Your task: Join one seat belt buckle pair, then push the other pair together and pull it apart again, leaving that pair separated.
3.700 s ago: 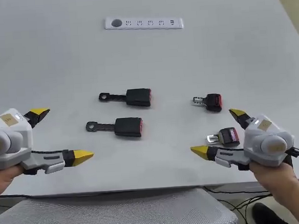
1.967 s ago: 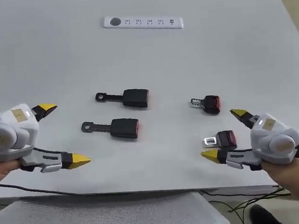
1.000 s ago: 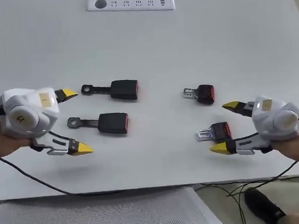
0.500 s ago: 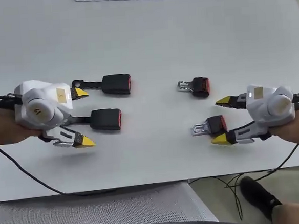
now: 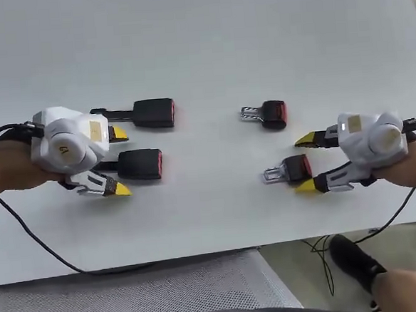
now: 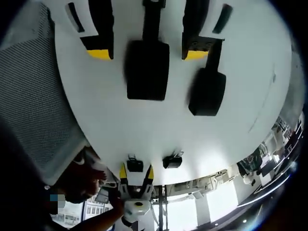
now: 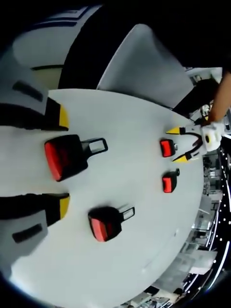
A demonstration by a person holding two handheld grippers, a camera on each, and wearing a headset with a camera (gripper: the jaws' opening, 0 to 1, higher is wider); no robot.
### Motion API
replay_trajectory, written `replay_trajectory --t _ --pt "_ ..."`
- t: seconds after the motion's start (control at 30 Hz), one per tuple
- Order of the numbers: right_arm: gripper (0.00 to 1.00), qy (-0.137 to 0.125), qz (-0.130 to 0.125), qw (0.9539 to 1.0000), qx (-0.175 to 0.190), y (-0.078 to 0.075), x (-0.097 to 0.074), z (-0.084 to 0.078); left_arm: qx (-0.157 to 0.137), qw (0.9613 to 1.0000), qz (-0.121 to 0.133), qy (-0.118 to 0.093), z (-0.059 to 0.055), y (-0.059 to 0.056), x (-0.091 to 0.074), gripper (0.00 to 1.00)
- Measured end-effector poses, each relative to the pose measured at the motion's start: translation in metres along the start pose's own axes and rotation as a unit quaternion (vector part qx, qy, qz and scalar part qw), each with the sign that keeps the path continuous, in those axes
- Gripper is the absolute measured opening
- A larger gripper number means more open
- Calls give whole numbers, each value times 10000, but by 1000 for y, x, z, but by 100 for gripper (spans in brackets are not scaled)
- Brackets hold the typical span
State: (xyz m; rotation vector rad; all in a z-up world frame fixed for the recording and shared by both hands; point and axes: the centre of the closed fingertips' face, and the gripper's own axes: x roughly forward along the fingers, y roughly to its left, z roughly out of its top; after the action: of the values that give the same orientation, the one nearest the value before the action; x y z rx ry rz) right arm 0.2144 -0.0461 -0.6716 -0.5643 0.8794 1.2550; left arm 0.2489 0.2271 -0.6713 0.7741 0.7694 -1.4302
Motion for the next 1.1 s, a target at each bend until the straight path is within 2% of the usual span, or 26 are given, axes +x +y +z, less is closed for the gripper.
replay_trajectory --t 0.07,0.1,0.13,0.17,0.23,0.37,0.4,0.43,0.57,0.7,0.9,0.97,1.1 --pt "51 16 11 10000 -18 -1 -1 -1 42 10000 -20 77 -1 1 3 58" --pt "50 20 14 10000 -23 0 -1 -2 155 9997 26 198 -4 3 4 57" --pt "50 37 24 10000 -49 0 -2 -3 95 9999 -55 73 1 1 4 56" --pt "49 51 32 10000 -76 1 -2 -3 72 9999 -1 116 0 3 4 54" --pt "47 61 70 9999 -126 4 -2 -4 114 9998 -127 127 0 -1 4 50" --pt "43 34 38 9999 -94 2 -2 -5 212 9996 -118 148 1 -1 3 48" --pt "41 37 23 9999 -92 2 -2 -5 259 9994 -176 174 0 -4 2 42" --pt "39 44 2 9999 -101 1 -2 -5 345 9993 -120 119 2 -2 3 39" --pt "37 68 -28 9999 -94 0 -2 -4 287 9993 -159 185 0 -2 3 34" --pt "36 57 -57 10000 -43 -1 -1 -5 298 9992 -180 201 0 -1 3 34" --pt "35 -26 -112 9998 184 -2 0 -3 284 9988 -173 350 -1 -1 5 33" --pt "35 -57 -115 9999 110 -2 2 -1 258 9988 -171 384 -2 -1 5 33" --pt "35 -240 -222 9990 290 -5 10 12 235 9985 -147 476 -2 -2 5 33"
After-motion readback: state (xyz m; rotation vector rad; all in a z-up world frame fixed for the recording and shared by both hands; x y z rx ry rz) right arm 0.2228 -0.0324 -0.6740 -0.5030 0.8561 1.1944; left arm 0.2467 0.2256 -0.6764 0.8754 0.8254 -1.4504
